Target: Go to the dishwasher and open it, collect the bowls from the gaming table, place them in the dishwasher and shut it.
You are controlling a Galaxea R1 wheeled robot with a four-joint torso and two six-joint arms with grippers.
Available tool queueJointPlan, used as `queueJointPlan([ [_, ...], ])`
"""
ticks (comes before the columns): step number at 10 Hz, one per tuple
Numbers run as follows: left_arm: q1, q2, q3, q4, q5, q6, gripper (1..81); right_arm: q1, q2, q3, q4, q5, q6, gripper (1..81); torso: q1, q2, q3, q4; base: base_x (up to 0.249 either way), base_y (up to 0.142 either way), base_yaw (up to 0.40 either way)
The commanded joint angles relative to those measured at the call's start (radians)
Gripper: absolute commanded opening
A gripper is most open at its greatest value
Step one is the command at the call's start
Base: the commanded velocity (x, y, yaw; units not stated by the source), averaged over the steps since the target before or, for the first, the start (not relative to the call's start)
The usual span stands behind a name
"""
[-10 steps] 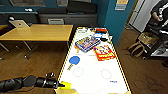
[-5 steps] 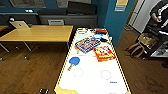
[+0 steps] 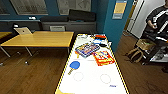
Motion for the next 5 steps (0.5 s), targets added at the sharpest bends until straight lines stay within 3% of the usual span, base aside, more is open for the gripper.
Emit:
queueJointPlan([
  [1, 0.004, 0.037, -0.057, 0.028, 0.014, 0.022, 1.0, 0.034, -0.018, -0.010, -0.024, -0.033, -0.003, 1.0, 0.000, 0.000, 0.045, 0.000, 0.000, 0.000, 0.000],
  [5, 0.100, 0.118, -0.152, 0.069, -0.013, 0.025, 1.0, 0.036, 0.011, -0.036, -0.030, -0.035, -0.003, 1.0, -0.001, 0.000, 0.121, 0.000, 0.000, 0.000, 0.000],
])
